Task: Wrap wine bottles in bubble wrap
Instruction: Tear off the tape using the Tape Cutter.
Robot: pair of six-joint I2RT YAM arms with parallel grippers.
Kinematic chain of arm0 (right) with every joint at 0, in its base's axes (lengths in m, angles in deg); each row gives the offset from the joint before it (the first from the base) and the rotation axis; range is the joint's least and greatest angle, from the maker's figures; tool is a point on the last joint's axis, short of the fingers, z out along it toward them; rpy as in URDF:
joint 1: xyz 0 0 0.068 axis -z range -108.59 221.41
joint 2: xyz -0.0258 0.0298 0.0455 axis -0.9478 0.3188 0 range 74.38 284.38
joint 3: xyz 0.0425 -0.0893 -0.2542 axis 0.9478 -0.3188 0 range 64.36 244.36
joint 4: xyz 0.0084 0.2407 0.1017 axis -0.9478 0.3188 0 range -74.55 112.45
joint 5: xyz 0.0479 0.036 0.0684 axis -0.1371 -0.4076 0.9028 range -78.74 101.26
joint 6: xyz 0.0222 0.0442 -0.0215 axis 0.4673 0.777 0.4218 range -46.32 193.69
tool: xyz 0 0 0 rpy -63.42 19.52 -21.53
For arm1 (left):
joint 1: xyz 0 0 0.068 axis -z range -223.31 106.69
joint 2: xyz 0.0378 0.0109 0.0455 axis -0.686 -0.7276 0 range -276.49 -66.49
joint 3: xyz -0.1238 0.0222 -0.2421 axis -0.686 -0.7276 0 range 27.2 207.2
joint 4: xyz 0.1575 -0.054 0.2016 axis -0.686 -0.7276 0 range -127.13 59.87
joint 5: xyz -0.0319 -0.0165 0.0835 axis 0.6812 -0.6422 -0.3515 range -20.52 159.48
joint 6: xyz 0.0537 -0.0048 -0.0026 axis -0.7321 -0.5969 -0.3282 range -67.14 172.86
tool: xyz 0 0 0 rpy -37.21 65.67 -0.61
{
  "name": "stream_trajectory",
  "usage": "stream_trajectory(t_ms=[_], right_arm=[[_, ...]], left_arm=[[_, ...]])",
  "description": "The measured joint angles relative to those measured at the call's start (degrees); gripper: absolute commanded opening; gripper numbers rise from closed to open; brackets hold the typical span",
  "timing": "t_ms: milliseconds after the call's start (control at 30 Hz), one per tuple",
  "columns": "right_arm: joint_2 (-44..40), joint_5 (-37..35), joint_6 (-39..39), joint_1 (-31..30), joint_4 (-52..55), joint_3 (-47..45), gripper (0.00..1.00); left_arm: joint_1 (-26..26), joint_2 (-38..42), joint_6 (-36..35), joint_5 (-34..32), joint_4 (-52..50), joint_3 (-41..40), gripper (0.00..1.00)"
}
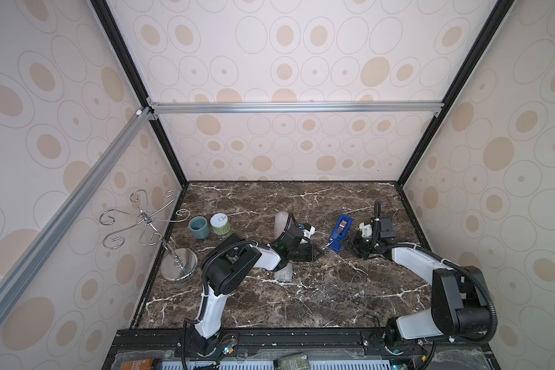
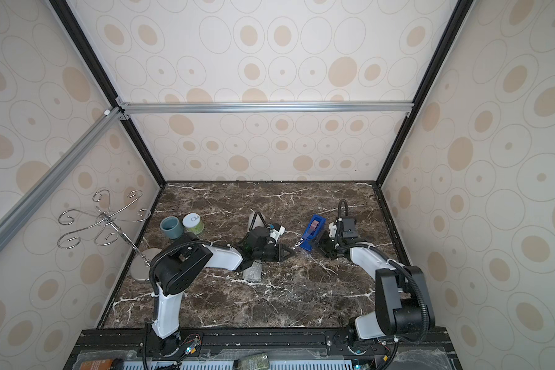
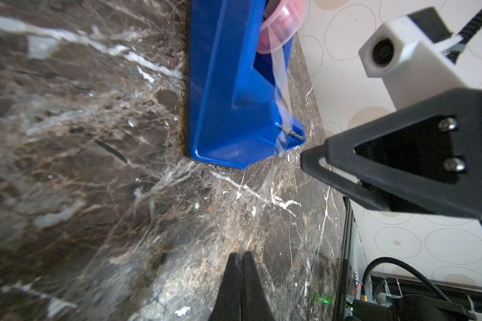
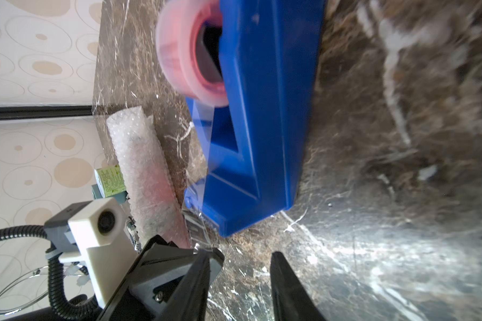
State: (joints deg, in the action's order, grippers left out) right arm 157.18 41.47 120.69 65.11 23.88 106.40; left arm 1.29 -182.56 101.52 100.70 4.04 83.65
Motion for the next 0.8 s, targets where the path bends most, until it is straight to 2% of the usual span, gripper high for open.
stream_trajectory(t_ms=[467, 800], right_arm=[[3.45, 1.2, 4.15, -2.05, -4.9, -0.22, 0.35], [4.2, 2.21, 4.57, -2.05, -6.21, 0.13, 0.26]], left_arm=[[0.76, -1.09, -4.2, -3.56, -0.31, -1.25, 0.0], [0.94, -1.09, -5.97, -5.42, -0.22, -1.57, 0.0]])
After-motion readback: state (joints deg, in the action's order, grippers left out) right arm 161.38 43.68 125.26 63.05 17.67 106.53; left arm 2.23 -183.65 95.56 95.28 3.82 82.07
